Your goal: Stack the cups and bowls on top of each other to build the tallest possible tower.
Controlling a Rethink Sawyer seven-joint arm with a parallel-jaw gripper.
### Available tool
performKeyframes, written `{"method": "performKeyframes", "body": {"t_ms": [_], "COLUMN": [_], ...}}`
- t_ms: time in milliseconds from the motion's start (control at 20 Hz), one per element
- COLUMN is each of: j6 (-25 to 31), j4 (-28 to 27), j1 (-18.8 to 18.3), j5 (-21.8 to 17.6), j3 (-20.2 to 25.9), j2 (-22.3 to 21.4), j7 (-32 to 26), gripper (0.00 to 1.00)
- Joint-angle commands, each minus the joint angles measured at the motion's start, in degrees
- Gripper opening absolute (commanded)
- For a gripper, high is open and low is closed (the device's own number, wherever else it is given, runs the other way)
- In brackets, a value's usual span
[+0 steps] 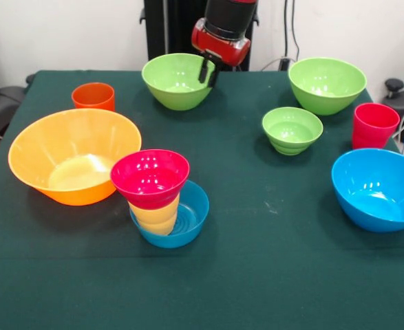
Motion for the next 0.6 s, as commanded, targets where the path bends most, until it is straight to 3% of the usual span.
{"method": "performKeyframes", "body": {"t_ms": [50,150,600], "j6": [-4.09,-1.13,-0.25], "j4": [-2.95,-3.05,-2.32], "j1": [1.24,0.58,-0.52], "j5": [-0.22,0.16,-0.20], "j3": [2.85,3.70,5.35], "j2": [2.08,1.31,0.61], "j7": [6.58,5.63,5.07], "gripper": [0.00,0.00,0.00]}}
